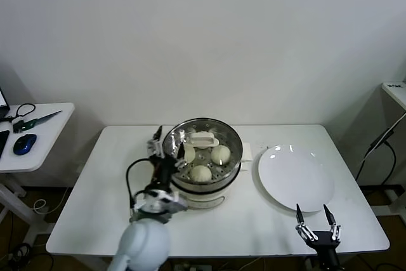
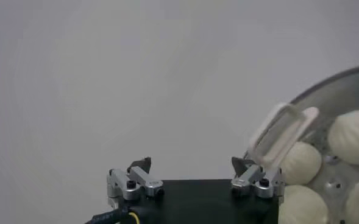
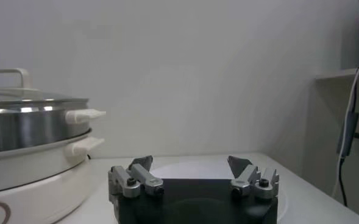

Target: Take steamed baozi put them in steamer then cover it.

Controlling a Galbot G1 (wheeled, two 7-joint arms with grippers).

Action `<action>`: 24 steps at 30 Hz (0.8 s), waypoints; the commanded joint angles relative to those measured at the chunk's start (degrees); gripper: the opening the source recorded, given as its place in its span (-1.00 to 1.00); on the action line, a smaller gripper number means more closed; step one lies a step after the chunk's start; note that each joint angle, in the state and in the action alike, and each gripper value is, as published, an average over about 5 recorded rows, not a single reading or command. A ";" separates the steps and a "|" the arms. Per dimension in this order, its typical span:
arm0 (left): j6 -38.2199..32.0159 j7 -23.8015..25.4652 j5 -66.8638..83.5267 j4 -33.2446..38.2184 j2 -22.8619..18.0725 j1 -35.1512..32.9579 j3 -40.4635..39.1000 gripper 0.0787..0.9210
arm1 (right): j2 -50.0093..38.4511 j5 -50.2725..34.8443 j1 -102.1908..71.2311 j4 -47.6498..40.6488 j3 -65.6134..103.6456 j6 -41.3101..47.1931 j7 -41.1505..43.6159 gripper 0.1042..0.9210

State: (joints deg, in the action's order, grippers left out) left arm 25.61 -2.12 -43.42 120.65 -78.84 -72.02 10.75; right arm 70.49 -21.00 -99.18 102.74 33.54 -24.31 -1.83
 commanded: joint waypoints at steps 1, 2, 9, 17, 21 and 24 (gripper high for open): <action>-23.88 -7.68 52.65 -2.74 3.75 -16.21 23.22 0.77 | -0.31 1.35 0.48 -0.79 -0.42 -0.78 -1.20 0.76; -24.98 -7.39 53.92 -4.36 4.08 -16.92 23.22 0.77 | -0.33 1.46 0.59 -0.97 -0.50 -0.79 -1.23 0.76; -29.23 -5.92 60.09 -9.70 3.87 -18.75 22.21 0.77 | -0.42 1.59 1.04 -1.59 -1.01 -0.92 -1.23 0.76; -31.52 -4.52 59.66 -13.05 3.07 -18.38 21.08 0.77 | -0.79 1.27 1.21 -2.70 -1.54 -1.11 -1.00 0.76; -31.92 -4.22 59.51 -13.79 2.92 -18.40 20.98 0.77 | -0.75 1.20 1.42 -2.95 -1.72 -1.23 -1.00 0.76; -32.21 -3.91 59.36 -13.90 2.80 -18.52 20.93 0.77 | -0.63 1.19 1.62 -3.04 -1.89 -1.19 -1.02 0.76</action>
State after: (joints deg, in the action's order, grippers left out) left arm -2.06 -6.28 9.63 110.03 -76.14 -88.30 29.56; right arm 69.78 -19.86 -97.77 100.05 31.87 -25.38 -2.76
